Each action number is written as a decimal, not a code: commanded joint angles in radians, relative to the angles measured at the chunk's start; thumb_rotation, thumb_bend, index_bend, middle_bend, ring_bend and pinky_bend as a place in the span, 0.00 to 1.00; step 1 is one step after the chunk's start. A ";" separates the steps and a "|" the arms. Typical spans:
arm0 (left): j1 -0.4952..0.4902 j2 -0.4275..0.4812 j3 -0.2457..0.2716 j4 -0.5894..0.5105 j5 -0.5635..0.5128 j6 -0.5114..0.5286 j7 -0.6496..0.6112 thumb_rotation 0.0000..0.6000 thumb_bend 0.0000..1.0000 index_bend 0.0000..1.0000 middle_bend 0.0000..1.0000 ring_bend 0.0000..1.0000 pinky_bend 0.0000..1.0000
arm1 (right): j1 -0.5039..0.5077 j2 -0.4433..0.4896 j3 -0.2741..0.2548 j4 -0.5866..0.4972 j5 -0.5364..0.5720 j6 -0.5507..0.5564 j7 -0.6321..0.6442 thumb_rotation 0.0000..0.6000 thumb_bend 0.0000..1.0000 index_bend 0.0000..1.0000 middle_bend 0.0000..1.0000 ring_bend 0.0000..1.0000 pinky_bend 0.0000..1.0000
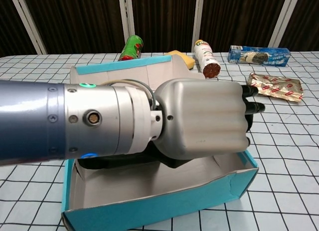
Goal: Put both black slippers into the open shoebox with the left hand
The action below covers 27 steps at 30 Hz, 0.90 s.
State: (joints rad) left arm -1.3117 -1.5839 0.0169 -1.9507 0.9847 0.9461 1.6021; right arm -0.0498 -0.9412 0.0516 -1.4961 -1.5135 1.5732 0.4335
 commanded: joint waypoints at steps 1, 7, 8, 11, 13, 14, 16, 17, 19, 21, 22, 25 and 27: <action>-0.001 -0.006 0.022 0.002 0.005 0.010 -0.010 1.00 0.42 0.60 0.53 0.05 0.07 | -0.001 -0.001 0.001 0.001 0.001 0.002 0.002 1.00 0.31 0.10 0.10 0.13 0.04; 0.007 0.003 0.052 0.004 0.021 0.036 -0.030 1.00 0.42 0.60 0.53 0.05 0.07 | -0.001 -0.001 0.001 0.002 0.000 0.002 0.000 1.00 0.31 0.10 0.10 0.13 0.04; 0.009 0.006 0.057 0.004 0.024 0.039 -0.034 1.00 0.42 0.60 0.53 0.05 0.07 | -0.001 -0.002 0.002 0.001 0.000 0.002 -0.001 1.00 0.31 0.10 0.10 0.13 0.04; 0.015 0.013 0.073 0.005 0.029 0.047 -0.044 1.00 0.42 0.61 0.53 0.05 0.07 | -0.001 -0.001 0.001 -0.001 0.000 0.001 -0.005 1.00 0.31 0.10 0.10 0.13 0.04; 0.021 0.014 0.083 0.010 0.035 0.054 -0.050 1.00 0.42 0.61 0.53 0.05 0.07 | -0.001 -0.001 0.002 -0.003 0.001 0.001 -0.008 1.00 0.31 0.10 0.10 0.13 0.04; 0.023 0.013 0.087 0.014 0.039 0.056 -0.054 1.00 0.42 0.61 0.53 0.05 0.07 | -0.001 -0.002 0.002 -0.003 0.002 0.002 -0.009 1.00 0.31 0.10 0.10 0.13 0.04; 0.028 0.009 0.094 0.022 0.048 0.059 -0.061 1.00 0.42 0.61 0.53 0.05 0.07 | -0.002 -0.002 0.003 -0.004 0.003 0.001 -0.010 1.00 0.31 0.10 0.10 0.13 0.04; 0.030 0.007 0.097 0.027 0.053 0.060 -0.065 1.00 0.42 0.61 0.53 0.05 0.07 | -0.001 -0.002 0.003 -0.004 0.004 0.001 -0.011 1.00 0.31 0.10 0.10 0.13 0.04; 0.033 0.003 0.102 0.036 0.060 0.059 -0.073 1.00 0.42 0.61 0.53 0.05 0.07 | -0.001 -0.002 0.003 -0.004 0.004 0.000 -0.012 1.00 0.31 0.10 0.10 0.13 0.04; 0.035 -0.001 0.103 0.044 0.065 0.059 -0.080 1.00 0.42 0.61 0.53 0.05 0.07 | 0.000 -0.002 0.003 -0.004 0.004 -0.002 -0.013 1.00 0.31 0.10 0.10 0.13 0.04; 0.037 -0.005 0.103 0.050 0.070 0.058 -0.087 1.00 0.42 0.61 0.53 0.05 0.07 | 0.000 -0.002 0.003 -0.004 0.004 -0.003 -0.014 1.00 0.31 0.10 0.10 0.13 0.04; 0.041 -0.020 0.099 0.076 0.088 0.056 -0.108 1.00 0.42 0.61 0.53 0.05 0.07 | 0.000 -0.002 0.003 -0.004 0.006 -0.005 -0.015 1.00 0.31 0.10 0.10 0.13 0.04; 0.044 -0.032 0.097 0.092 0.103 0.051 -0.127 1.00 0.42 0.61 0.53 0.05 0.07 | 0.000 -0.002 0.004 -0.004 0.007 -0.006 -0.015 1.00 0.31 0.10 0.10 0.13 0.04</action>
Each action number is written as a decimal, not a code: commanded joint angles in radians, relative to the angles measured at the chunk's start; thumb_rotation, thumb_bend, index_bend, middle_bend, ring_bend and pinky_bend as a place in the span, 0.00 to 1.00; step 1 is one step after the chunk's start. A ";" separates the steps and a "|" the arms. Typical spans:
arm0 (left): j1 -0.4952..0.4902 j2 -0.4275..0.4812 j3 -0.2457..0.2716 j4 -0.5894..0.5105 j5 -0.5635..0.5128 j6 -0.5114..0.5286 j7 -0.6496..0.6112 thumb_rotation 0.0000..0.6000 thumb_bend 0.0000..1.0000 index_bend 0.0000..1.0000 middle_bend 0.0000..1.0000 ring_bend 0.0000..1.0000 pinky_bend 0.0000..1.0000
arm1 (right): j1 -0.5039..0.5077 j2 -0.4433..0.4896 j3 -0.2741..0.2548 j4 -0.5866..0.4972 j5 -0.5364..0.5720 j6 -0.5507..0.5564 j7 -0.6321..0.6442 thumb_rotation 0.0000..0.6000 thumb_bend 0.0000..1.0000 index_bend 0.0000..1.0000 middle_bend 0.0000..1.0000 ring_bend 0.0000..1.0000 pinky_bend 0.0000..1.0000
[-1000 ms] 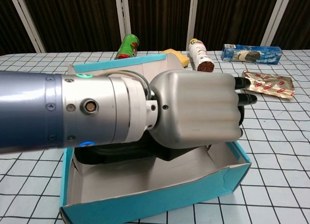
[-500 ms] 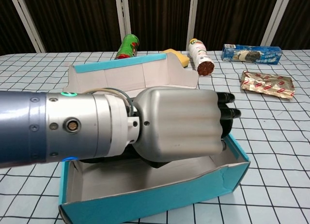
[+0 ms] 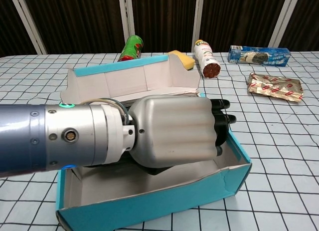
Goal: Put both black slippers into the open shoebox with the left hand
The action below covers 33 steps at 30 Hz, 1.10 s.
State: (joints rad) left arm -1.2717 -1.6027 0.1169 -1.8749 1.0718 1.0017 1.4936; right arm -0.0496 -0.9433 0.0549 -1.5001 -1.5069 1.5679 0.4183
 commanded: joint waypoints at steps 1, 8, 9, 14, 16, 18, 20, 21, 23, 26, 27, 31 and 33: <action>0.006 -0.018 -0.003 0.026 0.025 -0.007 -0.026 1.00 0.42 0.61 0.53 0.05 0.07 | 0.000 0.000 0.001 0.000 0.002 -0.001 0.000 1.00 0.31 0.10 0.10 0.13 0.04; 0.022 -0.050 0.012 0.078 0.073 -0.026 -0.068 1.00 0.42 0.61 0.53 0.05 0.07 | -0.001 0.000 0.001 0.001 0.001 0.000 0.000 1.00 0.31 0.10 0.10 0.13 0.04; 0.025 -0.052 0.014 0.083 0.077 -0.027 -0.070 1.00 0.42 0.61 0.53 0.05 0.07 | -0.001 0.000 0.001 0.001 0.001 0.000 0.000 1.00 0.31 0.10 0.10 0.13 0.04; 0.042 -0.057 0.024 0.100 0.095 -0.026 -0.080 1.00 0.42 0.61 0.53 0.05 0.07 | -0.001 0.000 0.001 0.001 0.001 0.001 0.001 1.00 0.31 0.10 0.10 0.13 0.04; 0.048 -0.056 0.027 0.104 0.104 -0.024 -0.083 1.00 0.42 0.61 0.53 0.05 0.07 | -0.001 0.000 0.001 0.001 0.000 0.000 -0.001 1.00 0.31 0.10 0.10 0.13 0.04; 0.056 -0.055 0.031 0.109 0.113 -0.023 -0.087 1.00 0.42 0.61 0.53 0.05 0.07 | -0.001 0.000 0.001 0.000 0.000 -0.001 -0.003 1.00 0.31 0.10 0.10 0.13 0.04; 0.064 -0.055 0.034 0.116 0.122 -0.021 -0.093 1.00 0.42 0.60 0.53 0.05 0.07 | -0.001 0.000 0.001 -0.001 0.000 -0.001 -0.004 1.00 0.31 0.10 0.10 0.13 0.04; 0.068 -0.055 0.035 0.120 0.126 -0.020 -0.096 1.00 0.42 0.60 0.52 0.05 0.07 | -0.001 0.000 0.001 -0.002 0.000 0.000 -0.005 1.00 0.31 0.10 0.10 0.13 0.04; 0.076 -0.057 0.033 0.131 0.135 -0.015 -0.102 1.00 0.42 0.56 0.49 0.05 0.07 | -0.001 0.000 0.000 -0.002 -0.001 -0.002 -0.007 1.00 0.31 0.10 0.10 0.13 0.04; 0.086 -0.060 0.023 0.144 0.150 -0.010 -0.116 1.00 0.40 0.47 0.39 0.02 0.07 | 0.000 0.000 0.000 -0.004 -0.001 -0.004 -0.010 1.00 0.31 0.10 0.10 0.13 0.04; 0.087 -0.061 0.018 0.147 0.158 -0.009 -0.121 1.00 0.39 0.43 0.34 0.01 0.07 | 0.001 0.000 0.000 -0.004 0.000 -0.005 -0.010 1.00 0.31 0.10 0.10 0.13 0.04; 0.094 -0.056 0.003 0.148 0.186 -0.006 -0.141 1.00 0.36 0.26 0.18 0.00 0.06 | 0.001 0.001 0.000 -0.004 0.000 -0.006 -0.010 1.00 0.31 0.10 0.10 0.13 0.04; 0.097 -0.052 -0.001 0.142 0.188 -0.006 -0.145 1.00 0.35 0.20 0.12 0.00 0.05 | 0.002 0.001 0.000 -0.005 0.000 -0.007 -0.011 1.00 0.31 0.10 0.10 0.13 0.04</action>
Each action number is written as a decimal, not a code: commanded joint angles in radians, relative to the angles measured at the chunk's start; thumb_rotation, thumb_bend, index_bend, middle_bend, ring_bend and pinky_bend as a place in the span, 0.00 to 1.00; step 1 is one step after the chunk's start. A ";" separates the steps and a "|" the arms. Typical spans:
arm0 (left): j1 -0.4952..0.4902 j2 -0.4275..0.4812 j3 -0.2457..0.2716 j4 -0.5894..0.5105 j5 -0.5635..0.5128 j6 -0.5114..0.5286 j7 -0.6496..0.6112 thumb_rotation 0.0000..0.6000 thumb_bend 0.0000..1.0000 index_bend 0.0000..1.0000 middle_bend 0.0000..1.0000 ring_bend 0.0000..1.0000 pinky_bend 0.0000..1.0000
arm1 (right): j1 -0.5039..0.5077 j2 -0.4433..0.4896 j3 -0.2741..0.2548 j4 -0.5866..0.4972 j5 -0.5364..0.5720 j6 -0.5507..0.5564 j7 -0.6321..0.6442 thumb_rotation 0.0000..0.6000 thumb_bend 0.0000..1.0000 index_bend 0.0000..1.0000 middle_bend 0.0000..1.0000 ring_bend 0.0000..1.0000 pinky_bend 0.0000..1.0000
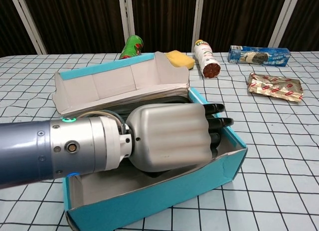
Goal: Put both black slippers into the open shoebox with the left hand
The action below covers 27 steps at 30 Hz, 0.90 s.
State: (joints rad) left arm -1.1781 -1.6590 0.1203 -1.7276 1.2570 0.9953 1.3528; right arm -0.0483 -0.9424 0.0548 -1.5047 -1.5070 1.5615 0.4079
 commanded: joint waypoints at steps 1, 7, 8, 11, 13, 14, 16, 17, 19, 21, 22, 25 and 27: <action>0.005 0.007 -0.006 -0.010 0.004 0.001 -0.005 1.00 0.35 0.17 0.08 0.00 0.05 | 0.000 0.000 -0.001 0.000 0.000 -0.001 -0.001 1.00 0.31 0.10 0.10 0.13 0.04; 0.018 0.043 -0.006 -0.063 -0.030 -0.014 0.013 1.00 0.31 0.06 0.00 0.00 0.00 | -0.001 0.002 -0.001 -0.001 -0.001 0.000 0.002 1.00 0.31 0.10 0.10 0.13 0.04; 0.020 0.052 -0.004 -0.077 -0.043 -0.017 0.023 1.00 0.31 0.06 0.00 0.00 0.00 | 0.000 0.002 -0.001 -0.001 -0.001 -0.001 0.002 1.00 0.31 0.10 0.10 0.13 0.04; 0.027 0.081 0.001 -0.137 -0.090 -0.015 0.051 1.00 0.31 0.02 0.00 0.00 0.00 | 0.000 0.003 -0.002 -0.001 -0.001 -0.003 0.002 1.00 0.31 0.10 0.10 0.13 0.04; 0.032 0.099 0.003 -0.183 -0.110 -0.007 0.060 1.00 0.30 0.02 0.00 0.00 0.00 | 0.001 0.003 -0.002 -0.001 -0.002 -0.004 0.002 1.00 0.31 0.10 0.10 0.13 0.04; 0.035 0.109 0.003 -0.211 -0.116 -0.001 0.060 1.00 0.30 0.02 0.00 0.00 0.00 | 0.002 0.003 -0.002 -0.001 -0.002 -0.005 0.001 1.00 0.31 0.10 0.10 0.13 0.04; 0.040 0.132 0.007 -0.264 -0.122 0.013 0.065 1.00 0.30 0.01 0.00 0.00 0.00 | 0.003 0.003 -0.003 -0.002 -0.002 -0.009 -0.001 1.00 0.31 0.10 0.10 0.13 0.04; 0.045 0.145 0.008 -0.296 -0.122 0.021 0.062 1.00 0.30 0.01 0.00 0.00 0.00 | 0.003 0.003 -0.004 -0.003 -0.002 -0.011 -0.002 1.00 0.31 0.10 0.10 0.13 0.04; 0.056 0.172 0.011 -0.353 -0.119 0.042 0.056 1.00 0.30 0.01 0.00 0.00 0.00 | 0.003 0.004 -0.004 -0.005 -0.002 -0.012 -0.005 1.00 0.31 0.10 0.10 0.13 0.04; 0.076 0.194 0.010 -0.419 -0.118 0.073 0.029 1.00 0.30 0.01 0.00 0.00 0.00 | 0.003 0.005 -0.004 -0.007 -0.001 -0.011 -0.006 1.00 0.31 0.10 0.10 0.13 0.04; 0.088 0.200 0.008 -0.443 -0.111 0.090 0.013 1.00 0.30 0.01 0.00 0.00 0.00 | 0.002 0.005 -0.004 -0.008 -0.001 -0.010 -0.007 1.00 0.31 0.10 0.10 0.13 0.04; 0.129 0.229 0.008 -0.531 -0.107 0.143 -0.041 1.00 0.30 0.02 0.00 0.00 0.01 | 0.002 0.006 -0.005 -0.011 -0.002 -0.011 -0.010 1.00 0.31 0.10 0.10 0.13 0.04; 0.153 0.251 0.004 -0.576 -0.094 0.178 -0.069 1.00 0.30 0.05 0.01 0.00 0.02 | 0.002 0.008 -0.006 -0.012 -0.003 -0.011 -0.011 1.00 0.31 0.10 0.10 0.13 0.04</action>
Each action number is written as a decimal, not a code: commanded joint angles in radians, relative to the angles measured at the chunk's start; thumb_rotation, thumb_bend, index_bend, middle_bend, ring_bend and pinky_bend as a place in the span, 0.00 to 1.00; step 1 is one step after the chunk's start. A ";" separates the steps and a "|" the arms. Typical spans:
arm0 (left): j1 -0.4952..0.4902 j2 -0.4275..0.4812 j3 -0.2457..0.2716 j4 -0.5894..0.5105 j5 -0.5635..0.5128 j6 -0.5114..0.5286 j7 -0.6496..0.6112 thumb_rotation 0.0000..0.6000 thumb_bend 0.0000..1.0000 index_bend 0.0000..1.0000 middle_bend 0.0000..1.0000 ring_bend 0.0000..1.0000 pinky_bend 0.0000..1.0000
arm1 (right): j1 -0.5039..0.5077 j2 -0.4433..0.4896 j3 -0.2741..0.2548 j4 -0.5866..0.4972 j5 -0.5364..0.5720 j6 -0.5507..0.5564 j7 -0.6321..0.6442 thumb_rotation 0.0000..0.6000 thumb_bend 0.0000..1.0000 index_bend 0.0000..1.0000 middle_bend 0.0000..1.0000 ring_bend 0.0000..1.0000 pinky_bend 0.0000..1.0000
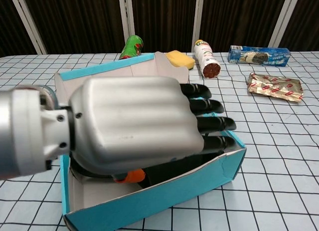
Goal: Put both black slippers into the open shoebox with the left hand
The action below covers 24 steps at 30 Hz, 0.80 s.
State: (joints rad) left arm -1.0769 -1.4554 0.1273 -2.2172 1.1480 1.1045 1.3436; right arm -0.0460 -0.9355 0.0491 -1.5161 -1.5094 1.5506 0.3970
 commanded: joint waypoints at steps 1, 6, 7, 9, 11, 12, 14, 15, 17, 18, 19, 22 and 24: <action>0.066 0.065 0.000 -0.110 0.026 0.091 -0.068 1.00 0.30 0.07 0.02 0.00 0.04 | 0.000 0.001 0.000 -0.001 0.000 -0.001 0.000 1.00 0.31 0.10 0.10 0.13 0.04; 0.213 0.184 0.004 -0.139 0.201 0.318 -0.165 1.00 0.30 0.13 0.12 0.00 0.09 | -0.001 0.002 0.001 0.001 -0.001 0.004 0.008 1.00 0.31 0.10 0.10 0.13 0.04; 0.257 0.203 0.017 -0.139 0.231 0.372 -0.196 1.00 0.30 0.14 0.12 0.00 0.09 | -0.002 0.001 0.002 0.002 -0.002 0.007 0.009 1.00 0.31 0.10 0.10 0.13 0.04; 0.361 0.236 0.053 -0.139 0.285 0.493 -0.275 1.00 0.30 0.15 0.12 0.00 0.09 | -0.003 0.000 0.001 0.002 -0.007 0.014 0.008 1.00 0.31 0.10 0.10 0.13 0.04; 0.432 0.262 0.082 -0.139 0.301 0.568 -0.326 1.00 0.30 0.16 0.12 0.00 0.08 | -0.003 0.000 0.001 0.002 -0.014 0.019 0.008 1.00 0.31 0.10 0.10 0.13 0.04; 0.494 0.275 0.098 -0.131 0.295 0.638 -0.378 1.00 0.30 0.16 0.11 0.00 0.08 | -0.003 -0.001 0.000 0.002 -0.020 0.025 0.007 1.00 0.31 0.10 0.10 0.13 0.04; 0.568 0.282 0.109 -0.081 0.298 0.706 -0.489 1.00 0.30 0.17 0.09 0.00 0.08 | -0.003 -0.003 -0.001 0.003 -0.028 0.031 0.002 1.00 0.31 0.10 0.10 0.13 0.04; 0.605 0.283 0.108 -0.047 0.286 0.736 -0.560 1.00 0.30 0.17 0.09 0.00 0.08 | -0.003 -0.004 -0.001 0.004 -0.033 0.035 0.000 1.00 0.31 0.10 0.10 0.13 0.04; 0.659 0.283 0.094 0.021 0.260 0.768 -0.687 1.00 0.30 0.17 0.08 0.00 0.08 | -0.004 -0.005 -0.002 0.006 -0.039 0.042 -0.001 1.00 0.31 0.10 0.10 0.13 0.04; 0.681 0.280 0.083 0.055 0.244 0.777 -0.745 1.00 0.30 0.16 0.08 0.00 0.08 | -0.005 -0.005 -0.003 0.007 -0.043 0.045 -0.002 1.00 0.31 0.10 0.10 0.13 0.04; 0.699 0.279 0.072 0.089 0.231 0.781 -0.793 1.00 0.30 0.16 0.07 0.00 0.08 | -0.005 -0.005 -0.004 0.010 -0.050 0.049 -0.002 1.00 0.31 0.10 0.10 0.13 0.04; 0.747 0.264 0.034 0.167 0.182 0.795 -0.894 1.00 0.30 0.14 0.05 0.00 0.07 | -0.005 -0.007 -0.009 0.018 -0.069 0.061 0.000 1.00 0.31 0.10 0.10 0.13 0.04; 0.781 0.251 0.012 0.222 0.149 0.789 -0.956 1.00 0.30 0.13 0.03 0.00 0.06 | -0.005 -0.008 -0.011 0.022 -0.077 0.068 -0.005 1.00 0.31 0.10 0.10 0.13 0.04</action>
State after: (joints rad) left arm -0.3869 -1.1985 0.1779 -2.1086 1.3580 1.8538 0.5110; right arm -0.0511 -0.9429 0.0396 -1.4961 -1.5842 1.6161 0.3938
